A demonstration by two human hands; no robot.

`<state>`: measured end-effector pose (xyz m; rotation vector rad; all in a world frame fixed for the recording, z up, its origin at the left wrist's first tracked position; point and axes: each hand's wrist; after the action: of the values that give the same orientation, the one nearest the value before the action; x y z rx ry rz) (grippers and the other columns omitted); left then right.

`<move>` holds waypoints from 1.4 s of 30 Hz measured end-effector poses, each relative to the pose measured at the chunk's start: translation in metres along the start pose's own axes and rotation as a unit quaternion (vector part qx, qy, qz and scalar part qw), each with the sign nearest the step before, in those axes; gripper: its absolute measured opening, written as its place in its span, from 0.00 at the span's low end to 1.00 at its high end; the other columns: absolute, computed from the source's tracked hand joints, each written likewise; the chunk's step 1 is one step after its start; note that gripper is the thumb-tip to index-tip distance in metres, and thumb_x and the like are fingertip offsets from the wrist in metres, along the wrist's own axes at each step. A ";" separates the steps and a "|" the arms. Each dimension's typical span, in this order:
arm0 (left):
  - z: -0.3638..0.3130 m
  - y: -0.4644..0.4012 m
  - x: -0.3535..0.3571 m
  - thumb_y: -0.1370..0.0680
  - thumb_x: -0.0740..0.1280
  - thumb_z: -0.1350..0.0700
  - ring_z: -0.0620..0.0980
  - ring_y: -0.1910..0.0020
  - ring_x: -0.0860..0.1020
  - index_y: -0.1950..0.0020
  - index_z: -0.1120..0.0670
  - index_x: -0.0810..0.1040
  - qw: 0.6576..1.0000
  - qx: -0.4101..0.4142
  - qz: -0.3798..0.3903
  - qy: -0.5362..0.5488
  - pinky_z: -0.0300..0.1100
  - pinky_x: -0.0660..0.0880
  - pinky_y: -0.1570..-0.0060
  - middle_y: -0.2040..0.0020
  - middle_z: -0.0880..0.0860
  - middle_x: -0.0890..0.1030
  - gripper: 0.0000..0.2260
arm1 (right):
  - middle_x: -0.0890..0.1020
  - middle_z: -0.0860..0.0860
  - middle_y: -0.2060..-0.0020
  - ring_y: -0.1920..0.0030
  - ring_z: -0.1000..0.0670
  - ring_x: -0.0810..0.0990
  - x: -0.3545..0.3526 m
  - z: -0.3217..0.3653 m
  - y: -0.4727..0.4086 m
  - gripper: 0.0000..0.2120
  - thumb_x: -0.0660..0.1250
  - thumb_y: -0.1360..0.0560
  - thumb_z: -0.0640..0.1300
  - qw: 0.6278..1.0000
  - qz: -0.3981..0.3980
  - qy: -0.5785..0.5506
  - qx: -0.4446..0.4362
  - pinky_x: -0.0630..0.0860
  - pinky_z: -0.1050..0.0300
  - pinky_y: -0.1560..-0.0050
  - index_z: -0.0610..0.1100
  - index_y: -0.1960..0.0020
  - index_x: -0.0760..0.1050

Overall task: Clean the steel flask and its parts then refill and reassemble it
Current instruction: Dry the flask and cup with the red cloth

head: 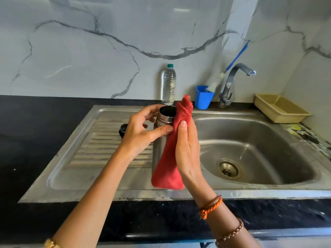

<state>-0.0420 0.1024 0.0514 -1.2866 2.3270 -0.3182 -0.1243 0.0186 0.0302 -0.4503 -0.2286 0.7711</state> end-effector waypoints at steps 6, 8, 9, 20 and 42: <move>-0.001 0.002 -0.012 0.31 0.73 0.65 0.25 0.55 0.74 0.44 0.50 0.74 0.999 0.001 0.050 -0.018 0.19 0.64 0.56 0.51 0.42 0.79 0.20 | 0.83 0.47 0.50 0.47 0.47 0.80 0.003 -0.008 -0.052 0.23 0.53 0.27 0.65 0.972 0.089 0.054 0.210 0.72 0.44 0.39 0.52 0.60 0.80; -0.003 0.001 -0.016 0.29 0.71 0.63 0.21 0.52 0.71 0.39 0.48 0.73 0.998 0.004 0.056 -0.039 0.16 0.61 0.54 0.44 0.44 0.77 0.21 | 0.83 0.45 0.48 0.45 0.46 0.79 0.003 -0.009 -0.051 0.28 0.51 0.30 0.67 0.971 0.102 0.074 0.205 0.72 0.46 0.39 0.49 0.54 0.81; -0.005 0.002 -0.017 0.28 0.70 0.63 0.21 0.50 0.70 0.36 0.48 0.71 0.997 0.010 0.058 -0.052 0.15 0.60 0.52 0.41 0.45 0.76 0.23 | 0.82 0.46 0.49 0.45 0.47 0.78 0.002 -0.009 -0.044 0.28 0.50 0.26 0.64 0.977 0.083 0.090 0.172 0.72 0.50 0.39 0.46 0.53 0.80; -0.020 0.005 0.008 0.44 0.71 0.35 0.44 0.54 0.81 0.43 0.53 0.80 0.996 -0.041 -0.081 0.001 0.49 0.77 0.45 0.55 0.48 0.84 0.35 | 0.79 0.47 0.61 0.50 0.44 0.77 0.001 -0.013 -0.034 0.22 0.51 0.18 0.49 0.992 0.003 0.072 0.108 0.72 0.53 0.46 0.39 0.59 0.76; -0.007 -0.002 0.031 0.27 0.61 0.43 0.47 0.44 0.76 0.43 0.47 0.75 0.997 -0.015 -0.027 0.076 0.41 0.69 0.39 0.46 0.53 0.77 0.15 | 0.74 0.48 0.50 0.48 0.56 0.73 -0.007 -0.013 0.018 0.14 0.60 0.24 0.49 0.980 -0.156 0.102 -0.064 0.67 0.67 0.45 0.43 0.42 0.76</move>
<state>-0.0579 0.0751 0.0497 -1.3850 2.4332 -0.4134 -0.1359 0.0213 0.0101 -0.5952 -0.1531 0.4001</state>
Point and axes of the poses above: each hand's wrist, its own y-axis away from the middle knuckle, its own x-axis out of the palm, z = x × y
